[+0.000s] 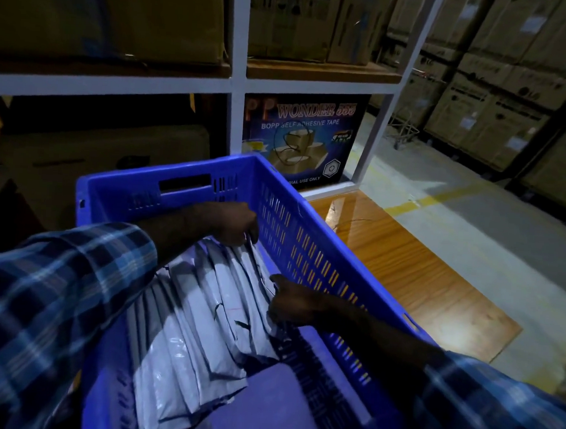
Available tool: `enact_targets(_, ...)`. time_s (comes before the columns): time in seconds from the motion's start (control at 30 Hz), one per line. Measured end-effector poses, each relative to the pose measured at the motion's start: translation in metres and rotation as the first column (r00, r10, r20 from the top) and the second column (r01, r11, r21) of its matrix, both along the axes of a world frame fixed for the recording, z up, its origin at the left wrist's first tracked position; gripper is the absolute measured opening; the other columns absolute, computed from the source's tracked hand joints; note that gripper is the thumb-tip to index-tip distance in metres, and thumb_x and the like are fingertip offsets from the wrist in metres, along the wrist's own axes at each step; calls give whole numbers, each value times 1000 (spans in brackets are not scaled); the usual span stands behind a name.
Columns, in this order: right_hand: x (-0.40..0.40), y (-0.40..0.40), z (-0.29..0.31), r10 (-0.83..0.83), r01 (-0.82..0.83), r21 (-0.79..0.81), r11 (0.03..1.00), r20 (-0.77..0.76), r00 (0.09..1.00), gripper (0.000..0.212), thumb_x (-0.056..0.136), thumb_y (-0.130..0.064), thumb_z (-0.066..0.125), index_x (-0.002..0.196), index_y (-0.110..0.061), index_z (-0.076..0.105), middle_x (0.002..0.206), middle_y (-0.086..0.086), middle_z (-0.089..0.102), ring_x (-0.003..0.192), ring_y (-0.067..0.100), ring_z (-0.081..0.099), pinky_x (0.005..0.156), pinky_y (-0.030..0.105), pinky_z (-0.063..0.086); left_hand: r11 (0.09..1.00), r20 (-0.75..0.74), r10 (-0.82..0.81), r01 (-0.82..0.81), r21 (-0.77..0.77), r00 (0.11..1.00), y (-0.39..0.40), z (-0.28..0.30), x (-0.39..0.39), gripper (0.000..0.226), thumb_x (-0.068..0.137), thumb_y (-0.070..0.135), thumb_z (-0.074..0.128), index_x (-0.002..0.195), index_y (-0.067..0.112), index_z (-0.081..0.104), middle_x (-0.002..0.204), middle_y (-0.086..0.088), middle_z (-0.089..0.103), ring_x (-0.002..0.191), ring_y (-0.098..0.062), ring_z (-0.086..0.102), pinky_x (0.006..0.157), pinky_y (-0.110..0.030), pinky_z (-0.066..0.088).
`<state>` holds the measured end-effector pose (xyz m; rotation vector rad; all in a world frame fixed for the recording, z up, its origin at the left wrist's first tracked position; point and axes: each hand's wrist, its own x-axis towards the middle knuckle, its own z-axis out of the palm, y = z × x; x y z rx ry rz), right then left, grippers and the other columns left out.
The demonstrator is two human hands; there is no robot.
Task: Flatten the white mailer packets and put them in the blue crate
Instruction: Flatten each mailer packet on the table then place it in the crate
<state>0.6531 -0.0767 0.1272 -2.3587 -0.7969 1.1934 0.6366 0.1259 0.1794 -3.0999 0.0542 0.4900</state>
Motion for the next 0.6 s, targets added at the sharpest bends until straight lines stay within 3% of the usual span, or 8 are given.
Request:
enact_targets(0.1,-2,-2,7,1,-1,-10,1000,27,1000,64,95,-6,49,152,-3,19,107,19,57,92,22,54,57,21,29,999,-31,45,-45,-4,999,-2,-4,1,43,83,6,53,120,21,70,123,0,68,112,-20,60,94,-25,44)
enact_targets(0.13,-3,-2,11,-8,8,-15,1000,28,1000,61,98,-4,46,152,-1,19,111,25,55,85,20,58,53,18,30,998,-46,60,-60,-1,997,-2,-5,-1,42,84,8,53,121,21,69,125,0,67,114,-21,60,96,-26,44)
enact_targets(0.2,-6,-1,19,-4,4,7,1000,20,1000,53,101,1,39,150,3,18,94,28,51,53,7,55,46,16,33,996,-47,85,-85,-14,995,2,-7,-5,42,86,14,53,126,21,65,128,-1,65,116,-22,58,99,-31,45)
enact_targets(0.23,-5,-1,19,-34,34,21,999,10,999,56,100,0,41,151,2,18,98,31,52,51,4,52,49,18,35,995,-30,93,-94,-19,995,3,-6,-8,44,86,20,53,129,22,63,129,-3,64,116,-24,58,99,-34,45)
enact_targets(0.3,-4,-5,26,-25,22,42,999,67,997,65,95,-3,51,152,-3,20,115,29,56,73,14,52,55,21,35,993,17,116,-115,-21,993,5,-3,-15,56,79,33,46,132,22,59,129,-6,64,116,-27,59,99,-35,46)
enact_targets(0.37,-7,-9,39,-22,14,99,995,80,997,58,95,1,50,148,-1,26,91,19,55,68,20,48,48,20,35,991,43,136,-136,-17,990,2,6,-24,58,79,34,46,135,19,57,132,-8,62,118,-29,58,99,-32,44)
enact_targets(0.43,-8,-11,54,-44,29,129,991,118,992,52,93,1,48,144,0,34,73,8,47,57,14,40,41,18,30,989,70,151,-150,-10,986,-5,17,-33,47,87,19,54,134,17,58,130,-9,62,118,-30,57,99,-31,43)
enact_targets(0.6,-24,-17,102,-45,-26,308,951,221,974,45,83,-6,59,127,-9,52,85,5,58,58,10,42,50,22,32,974,225,225,-213,-76,948,-30,63,-78,44,89,12,58,132,19,60,124,-10,66,111,-30,61,93,-28,39)
